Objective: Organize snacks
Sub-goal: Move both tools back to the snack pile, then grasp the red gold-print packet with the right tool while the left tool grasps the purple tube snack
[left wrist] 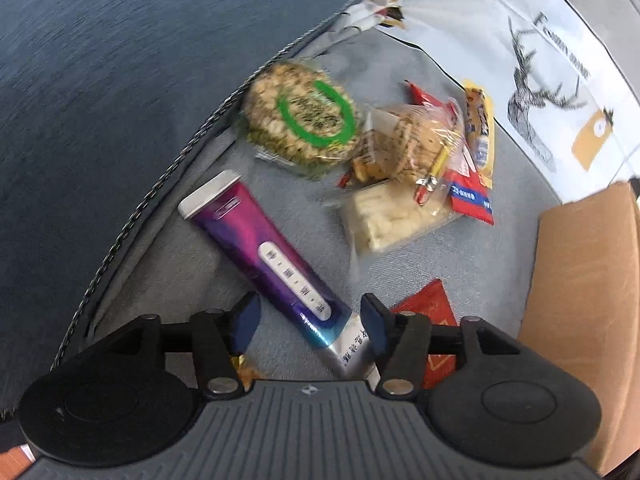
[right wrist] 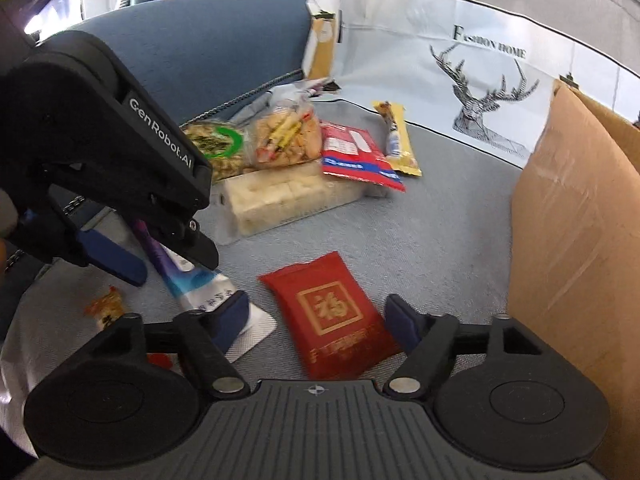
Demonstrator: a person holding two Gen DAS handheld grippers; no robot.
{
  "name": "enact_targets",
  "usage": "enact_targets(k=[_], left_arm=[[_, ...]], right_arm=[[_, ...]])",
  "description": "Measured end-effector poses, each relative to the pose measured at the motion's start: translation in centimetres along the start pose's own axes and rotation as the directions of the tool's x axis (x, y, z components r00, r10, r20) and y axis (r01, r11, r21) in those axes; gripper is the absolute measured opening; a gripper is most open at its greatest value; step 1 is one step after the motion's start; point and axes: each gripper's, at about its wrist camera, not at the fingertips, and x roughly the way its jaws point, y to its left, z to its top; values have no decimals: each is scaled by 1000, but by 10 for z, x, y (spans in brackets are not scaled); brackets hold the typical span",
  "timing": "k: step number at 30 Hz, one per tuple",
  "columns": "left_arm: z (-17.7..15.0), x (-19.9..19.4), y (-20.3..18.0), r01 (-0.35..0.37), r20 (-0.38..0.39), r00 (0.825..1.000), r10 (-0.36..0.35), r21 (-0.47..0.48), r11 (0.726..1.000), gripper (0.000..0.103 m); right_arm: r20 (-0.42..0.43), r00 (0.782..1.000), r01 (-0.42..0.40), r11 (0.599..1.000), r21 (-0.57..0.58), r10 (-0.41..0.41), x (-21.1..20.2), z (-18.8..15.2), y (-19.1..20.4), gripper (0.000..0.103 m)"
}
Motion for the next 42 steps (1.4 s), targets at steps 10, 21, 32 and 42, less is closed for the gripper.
enact_targets(k=[10,21,32,42], left_arm=[[-8,4,-30,-115,89,991,97,228,967,42],[-4,-23,-1,2,131,991,-27,187,982,15],[-14,-31,-15,80,102,987,-120,334,939,13],[-3,-25,6,3,96,995,-27,237,972,24]], right_arm=[[-29,999,-14,997,72,16,8,-1,-13,79],[6,990,-139,989,55,139,-9,0,-2,45],[-25,992,-125,992,33,125,-23,-8,0,46],[-48,993,-108,994,14,109,-17,-12,7,52]])
